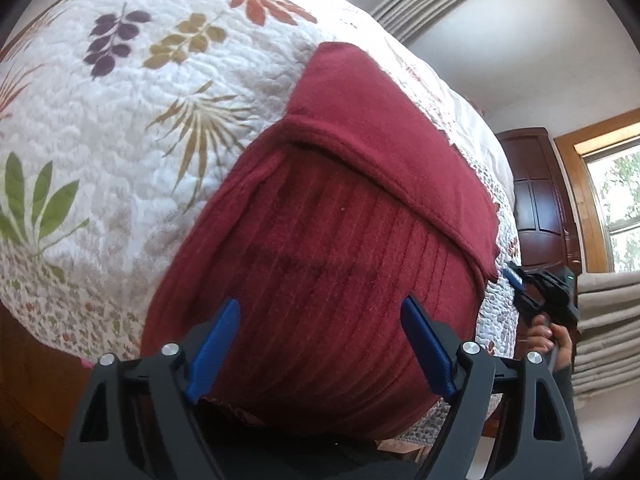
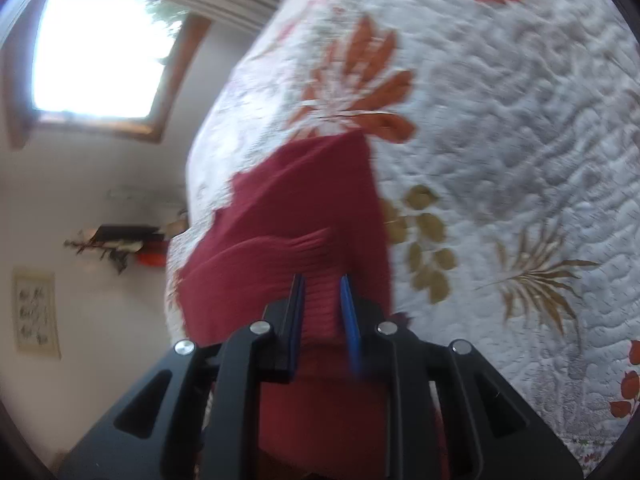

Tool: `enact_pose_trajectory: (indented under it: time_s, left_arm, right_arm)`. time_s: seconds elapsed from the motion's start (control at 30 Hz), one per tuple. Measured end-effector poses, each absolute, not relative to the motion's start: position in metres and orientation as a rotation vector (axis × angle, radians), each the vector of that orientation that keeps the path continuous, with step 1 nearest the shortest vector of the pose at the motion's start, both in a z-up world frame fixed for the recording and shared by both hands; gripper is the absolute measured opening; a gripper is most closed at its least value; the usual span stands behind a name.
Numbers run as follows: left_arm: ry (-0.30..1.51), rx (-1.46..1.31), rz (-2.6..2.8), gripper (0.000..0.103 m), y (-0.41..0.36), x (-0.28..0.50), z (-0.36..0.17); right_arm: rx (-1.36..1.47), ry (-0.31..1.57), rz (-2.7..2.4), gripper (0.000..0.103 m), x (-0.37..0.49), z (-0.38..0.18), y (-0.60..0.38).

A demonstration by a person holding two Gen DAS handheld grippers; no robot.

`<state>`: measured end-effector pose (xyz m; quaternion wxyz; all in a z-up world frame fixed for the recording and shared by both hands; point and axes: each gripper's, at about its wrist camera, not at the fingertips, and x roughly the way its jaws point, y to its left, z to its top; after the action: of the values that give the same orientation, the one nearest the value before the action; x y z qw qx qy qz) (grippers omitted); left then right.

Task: Fold small clothes

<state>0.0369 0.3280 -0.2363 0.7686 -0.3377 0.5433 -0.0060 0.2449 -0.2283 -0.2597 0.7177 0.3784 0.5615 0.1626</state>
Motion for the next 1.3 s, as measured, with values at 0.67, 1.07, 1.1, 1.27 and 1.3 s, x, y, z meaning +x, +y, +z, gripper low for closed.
enact_pose_trajectory:
  time_s: [0.67,1.07,1.1,1.27,1.3]
  left_arm:
    - [1.145,-0.796,0.198,0.089,0.346,-0.038,-0.240]
    - [1.304,-0.556,-0.069,0.093,0.393,-0.071,-0.321]
    - [1.311,-0.540,-0.107,0.093,0.393,-0.073,-0.327]
    - [1.347,-0.443,-0.253,0.092,0.386,-0.076,-0.366]
    - [1.358,-0.443,-0.284,0.092,0.384,-0.074,-0.373]
  right_arm:
    - [0.746,1.283,0.383,0.040,0.177,-0.271,-0.267]
    - [0.616,1.468,0.313,0.061,-0.019,-0.301,-0.237]
    - [0.601,1.475,0.306,0.065,-0.033,-0.308,-0.234]
    - [0.549,1.475,0.285,0.069,-0.065,-0.327,-0.222]
    - [0.529,1.473,0.286,0.069,-0.069,-0.331,-0.218]
